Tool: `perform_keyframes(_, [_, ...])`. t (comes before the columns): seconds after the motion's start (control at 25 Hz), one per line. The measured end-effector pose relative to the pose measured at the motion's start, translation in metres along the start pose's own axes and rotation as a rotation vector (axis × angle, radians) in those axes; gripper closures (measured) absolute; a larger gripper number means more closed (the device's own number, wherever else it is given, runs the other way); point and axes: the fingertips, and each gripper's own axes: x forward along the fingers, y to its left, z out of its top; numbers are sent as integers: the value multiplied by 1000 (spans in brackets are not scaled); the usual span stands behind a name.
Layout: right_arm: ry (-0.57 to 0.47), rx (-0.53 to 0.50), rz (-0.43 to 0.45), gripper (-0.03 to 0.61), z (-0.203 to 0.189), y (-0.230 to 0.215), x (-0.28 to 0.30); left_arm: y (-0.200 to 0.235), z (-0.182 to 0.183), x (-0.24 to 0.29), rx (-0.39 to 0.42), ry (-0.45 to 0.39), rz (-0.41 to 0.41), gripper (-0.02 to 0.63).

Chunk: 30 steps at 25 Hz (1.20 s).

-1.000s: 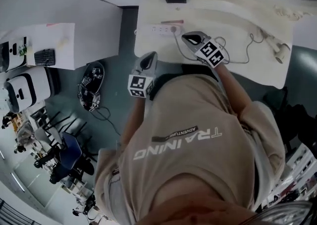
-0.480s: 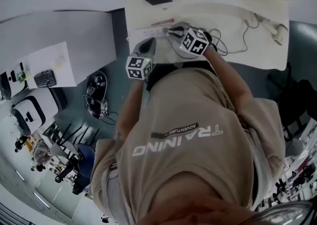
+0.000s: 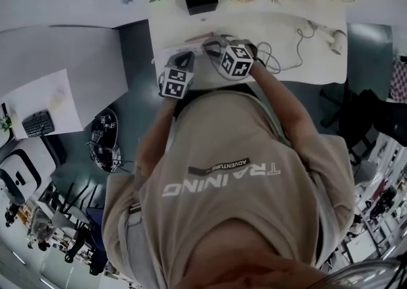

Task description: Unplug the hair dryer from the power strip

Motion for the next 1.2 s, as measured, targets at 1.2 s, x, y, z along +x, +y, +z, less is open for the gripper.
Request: perform_keyframes(1.2, [-204,269,-61,508,40,-25,-48,9,-7,5,36,85,-88,607])
